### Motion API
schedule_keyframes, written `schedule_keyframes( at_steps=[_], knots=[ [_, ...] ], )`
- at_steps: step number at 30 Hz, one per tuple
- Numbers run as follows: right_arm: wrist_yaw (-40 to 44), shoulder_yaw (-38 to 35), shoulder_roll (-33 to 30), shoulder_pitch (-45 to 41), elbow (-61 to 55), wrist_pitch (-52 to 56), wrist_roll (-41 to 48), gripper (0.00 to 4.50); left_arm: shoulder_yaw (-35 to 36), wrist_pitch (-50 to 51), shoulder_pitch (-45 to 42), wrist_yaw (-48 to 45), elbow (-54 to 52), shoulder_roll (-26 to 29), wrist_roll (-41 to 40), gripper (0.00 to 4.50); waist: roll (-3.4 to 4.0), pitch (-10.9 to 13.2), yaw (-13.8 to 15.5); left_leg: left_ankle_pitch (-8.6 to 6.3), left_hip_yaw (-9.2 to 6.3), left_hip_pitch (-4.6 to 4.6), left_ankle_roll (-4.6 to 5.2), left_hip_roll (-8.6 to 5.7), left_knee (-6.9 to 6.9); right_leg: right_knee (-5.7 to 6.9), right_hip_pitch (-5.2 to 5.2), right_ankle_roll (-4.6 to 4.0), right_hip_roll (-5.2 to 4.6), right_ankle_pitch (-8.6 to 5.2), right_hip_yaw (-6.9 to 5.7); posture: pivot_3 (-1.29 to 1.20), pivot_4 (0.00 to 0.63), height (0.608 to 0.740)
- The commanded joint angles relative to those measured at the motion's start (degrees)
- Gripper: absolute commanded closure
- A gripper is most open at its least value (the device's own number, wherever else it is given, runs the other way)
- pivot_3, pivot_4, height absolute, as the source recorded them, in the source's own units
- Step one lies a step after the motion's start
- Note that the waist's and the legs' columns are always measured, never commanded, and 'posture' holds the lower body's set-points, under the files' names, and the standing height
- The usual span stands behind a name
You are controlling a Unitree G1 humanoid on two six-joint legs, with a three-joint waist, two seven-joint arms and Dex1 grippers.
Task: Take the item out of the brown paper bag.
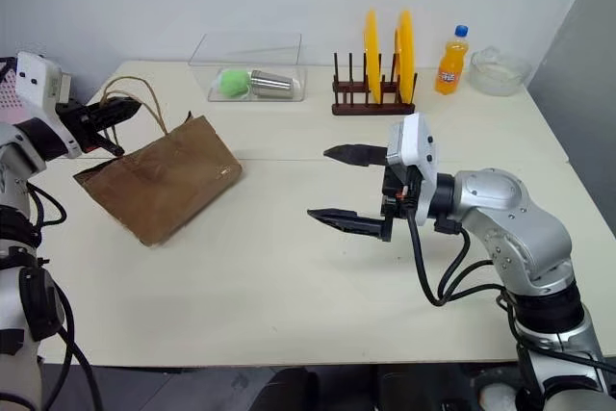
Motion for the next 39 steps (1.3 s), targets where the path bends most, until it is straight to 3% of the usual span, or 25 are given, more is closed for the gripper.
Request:
schedule_keyframes(
  at_steps=[1,9,19,35,39],
  knots=[
    [-0.63,-1.74,0.0,0.16,-2.65,-1.09,0.7,0.0,1.09,1.69,-2.66,-1.2,-2.75,0.05,-1.58,4.48,0.0,0.0,-0.01,0.0,0.0,0.0,0.0,0.0,0.0,0.0,0.0,0.0,0.0,0.0,0.0,0.0,0.15,0.74],
    [-1.15,-2.17,-0.53,0.98,-3.58,-0.77,0.72,0.0,1.53,7.06,-4.95,-2.62,-6.82,-1.67,-4.11,4.48,-0.03,0.01,-0.02,0.0,-0.02,-0.03,0.0,-0.01,0.06,0.03,0.0,0.01,0.0,0.0,-0.01,0.0,0.15,0.74],
    [-4.02,-5.02,-2.78,4.16,-6.75,1.48,1.87,0.0,-2.98,10.35,-12.18,-9.49,-13.02,-6.75,-4.2,4.48,-0.07,0.03,0.14,0.01,-0.04,-0.1,-0.01,-0.03,0.14,0.03,0.0,0.01,0.0,0.01,-0.01,0.0,0.15,0.74],
    [-12.48,-11.57,-6.29,13.2,-13.58,4.86,2.93,0.0,-7.95,-3.02,-30.0,-11.91,8.28,-21.2,1.98,4.48,-0.12,0.06,0.01,0.0,0.0,-0.22,0.01,-0.04,0.21,0.05,-0.05,0.02,0.03,0.0,-0.01,0.0,0.15,0.74],
    [-17.78,-16.05,-7.55,17.05,-17.06,8.6,4.13,0.0,-7.36,-6.01,-32.75,-9.87,12.92,-26.33,2.75,4.48,-0.12,0.07,0.07,0.0,-0.07,-0.45,0.02,-0.02,0.44,0.05,-0.1,0.03,0.03,0.01,-0.12,0.0,0.15,0.74]
  ],
)
